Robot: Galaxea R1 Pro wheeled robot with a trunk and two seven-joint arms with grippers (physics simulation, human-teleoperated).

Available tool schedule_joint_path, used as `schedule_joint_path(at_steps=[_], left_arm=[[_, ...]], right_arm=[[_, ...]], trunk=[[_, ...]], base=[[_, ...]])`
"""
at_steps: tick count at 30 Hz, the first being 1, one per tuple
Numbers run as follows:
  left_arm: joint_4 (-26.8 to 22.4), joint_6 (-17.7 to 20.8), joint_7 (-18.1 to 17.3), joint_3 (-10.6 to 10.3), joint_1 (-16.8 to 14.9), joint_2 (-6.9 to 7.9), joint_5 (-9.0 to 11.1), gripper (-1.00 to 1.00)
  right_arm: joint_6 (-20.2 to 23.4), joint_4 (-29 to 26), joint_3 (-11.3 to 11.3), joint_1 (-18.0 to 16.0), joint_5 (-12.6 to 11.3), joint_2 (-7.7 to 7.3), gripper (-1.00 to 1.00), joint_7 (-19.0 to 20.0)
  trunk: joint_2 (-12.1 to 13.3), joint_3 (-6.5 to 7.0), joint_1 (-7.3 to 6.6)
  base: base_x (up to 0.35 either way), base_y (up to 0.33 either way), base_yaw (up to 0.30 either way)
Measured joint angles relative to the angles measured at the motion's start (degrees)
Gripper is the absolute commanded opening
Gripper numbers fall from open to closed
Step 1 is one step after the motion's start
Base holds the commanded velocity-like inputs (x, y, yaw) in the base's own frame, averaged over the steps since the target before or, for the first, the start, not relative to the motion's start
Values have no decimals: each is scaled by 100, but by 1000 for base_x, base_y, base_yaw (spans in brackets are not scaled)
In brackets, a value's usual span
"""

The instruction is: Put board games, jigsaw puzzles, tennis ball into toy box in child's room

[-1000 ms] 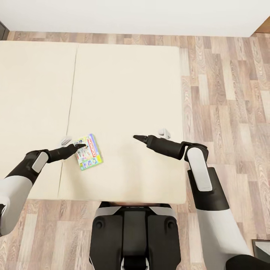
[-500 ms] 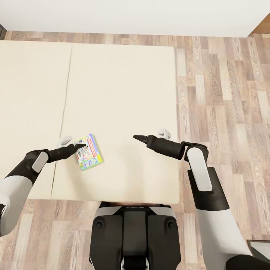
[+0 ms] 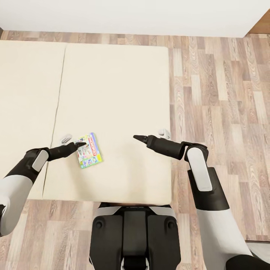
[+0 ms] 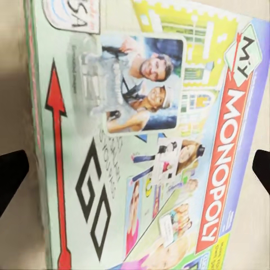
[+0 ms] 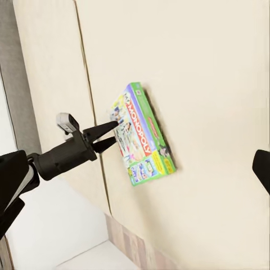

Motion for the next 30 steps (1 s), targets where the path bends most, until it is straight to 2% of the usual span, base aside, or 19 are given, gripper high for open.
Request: schedule_joint_path(at_steps=[30], left_arm=[[-2,-6,14,0,-3,-35,-7,100]], right_arm=[[0,0,0,1,0,0,100,0]], trunk=[[0,0,0]], base=[[0,-129,0]])
